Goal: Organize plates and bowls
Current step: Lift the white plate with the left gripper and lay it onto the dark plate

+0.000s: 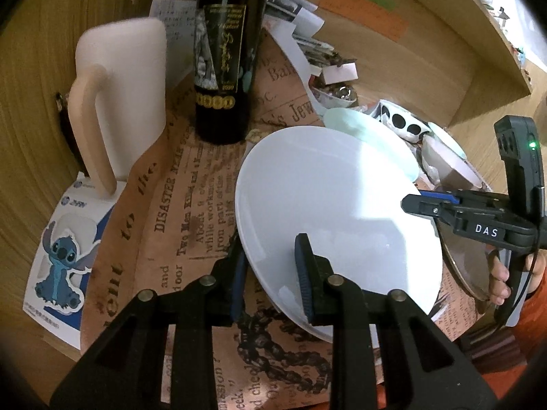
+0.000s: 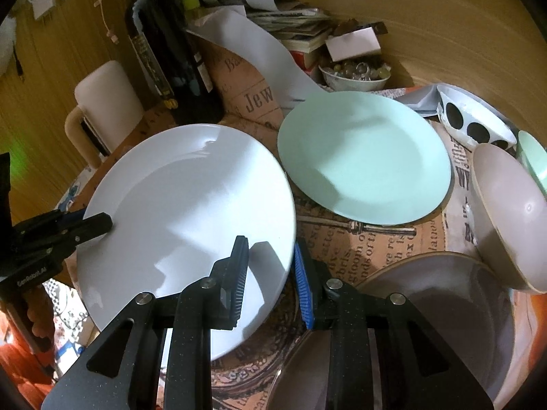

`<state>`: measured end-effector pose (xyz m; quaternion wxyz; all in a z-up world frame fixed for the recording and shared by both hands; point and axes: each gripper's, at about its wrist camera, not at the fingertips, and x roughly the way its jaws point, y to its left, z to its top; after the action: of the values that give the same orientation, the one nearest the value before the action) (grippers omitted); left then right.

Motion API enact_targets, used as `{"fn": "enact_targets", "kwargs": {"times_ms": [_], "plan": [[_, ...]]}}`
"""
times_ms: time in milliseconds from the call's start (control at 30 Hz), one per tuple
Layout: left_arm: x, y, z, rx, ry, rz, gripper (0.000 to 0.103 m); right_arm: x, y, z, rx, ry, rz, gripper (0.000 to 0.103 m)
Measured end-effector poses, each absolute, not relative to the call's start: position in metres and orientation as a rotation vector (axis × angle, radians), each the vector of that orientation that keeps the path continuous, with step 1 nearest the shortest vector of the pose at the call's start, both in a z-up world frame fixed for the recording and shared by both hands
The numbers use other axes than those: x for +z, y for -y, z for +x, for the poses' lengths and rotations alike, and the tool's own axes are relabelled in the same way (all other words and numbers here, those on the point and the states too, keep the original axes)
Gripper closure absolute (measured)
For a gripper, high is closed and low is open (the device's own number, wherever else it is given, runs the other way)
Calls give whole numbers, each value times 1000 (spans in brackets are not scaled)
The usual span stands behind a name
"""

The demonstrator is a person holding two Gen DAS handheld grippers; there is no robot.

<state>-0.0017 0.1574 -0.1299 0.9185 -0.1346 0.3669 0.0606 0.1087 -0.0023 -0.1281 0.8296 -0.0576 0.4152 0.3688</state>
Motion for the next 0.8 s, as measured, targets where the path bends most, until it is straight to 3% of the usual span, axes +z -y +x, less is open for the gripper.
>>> {"fn": "enact_targets", "kwargs": {"times_ms": [800], "plan": [[-107,-114,21,47,-688,-259,76,-116,72,102,711,-808,-30,79]]}}
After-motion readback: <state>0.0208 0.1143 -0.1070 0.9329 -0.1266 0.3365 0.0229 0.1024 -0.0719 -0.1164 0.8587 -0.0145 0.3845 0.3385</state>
